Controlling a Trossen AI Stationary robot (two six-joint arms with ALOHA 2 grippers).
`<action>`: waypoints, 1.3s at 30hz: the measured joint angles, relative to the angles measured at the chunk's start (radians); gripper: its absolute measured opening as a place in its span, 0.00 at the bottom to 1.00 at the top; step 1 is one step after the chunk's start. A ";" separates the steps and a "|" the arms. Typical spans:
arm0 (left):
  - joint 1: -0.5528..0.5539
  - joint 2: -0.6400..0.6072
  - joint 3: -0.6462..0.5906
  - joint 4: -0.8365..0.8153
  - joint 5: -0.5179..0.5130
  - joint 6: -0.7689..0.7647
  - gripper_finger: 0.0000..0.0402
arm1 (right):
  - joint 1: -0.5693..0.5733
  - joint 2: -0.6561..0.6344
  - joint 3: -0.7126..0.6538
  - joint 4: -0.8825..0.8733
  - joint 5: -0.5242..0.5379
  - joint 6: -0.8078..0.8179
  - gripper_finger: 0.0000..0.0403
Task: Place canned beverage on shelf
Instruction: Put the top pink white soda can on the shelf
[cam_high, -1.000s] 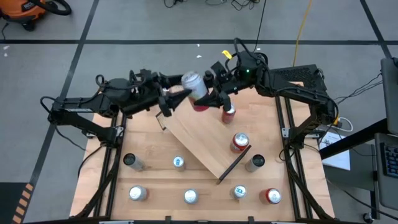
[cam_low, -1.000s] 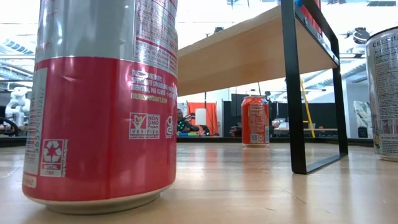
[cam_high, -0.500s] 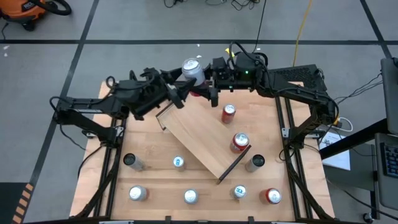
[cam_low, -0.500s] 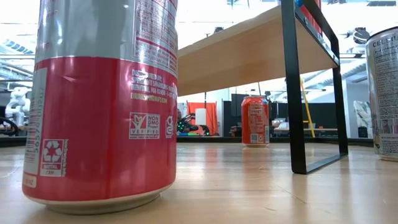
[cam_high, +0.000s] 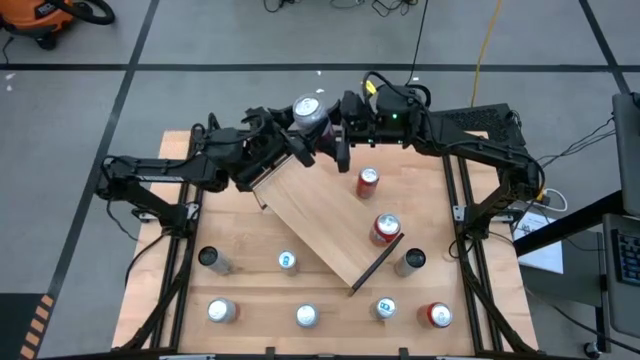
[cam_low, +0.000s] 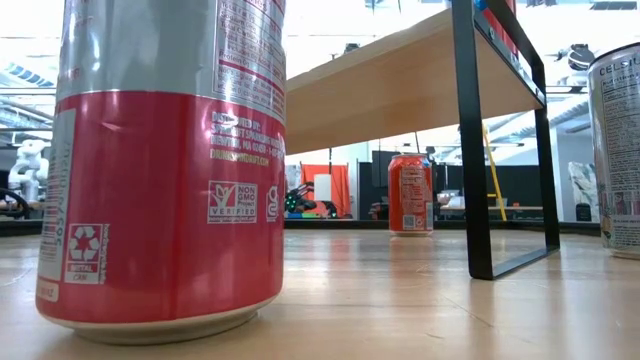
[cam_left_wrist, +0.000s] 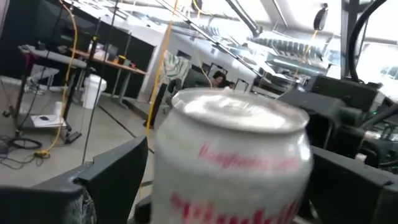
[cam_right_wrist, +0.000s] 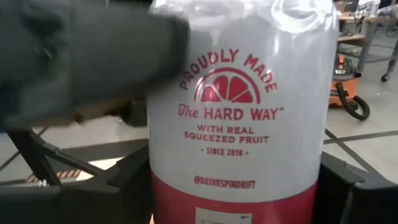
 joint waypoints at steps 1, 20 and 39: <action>0.002 0.000 0.000 0.000 0.009 0.000 0.97 | 0.000 0.000 0.000 -0.008 0.000 -0.003 0.69; -0.004 0.001 -0.001 -0.017 0.044 -0.012 0.73 | 0.000 -0.004 0.001 -0.071 -0.050 0.066 0.75; -0.093 -0.003 -0.002 -0.020 -0.045 -0.079 0.74 | 0.000 -0.170 0.001 -0.507 -0.188 0.109 0.85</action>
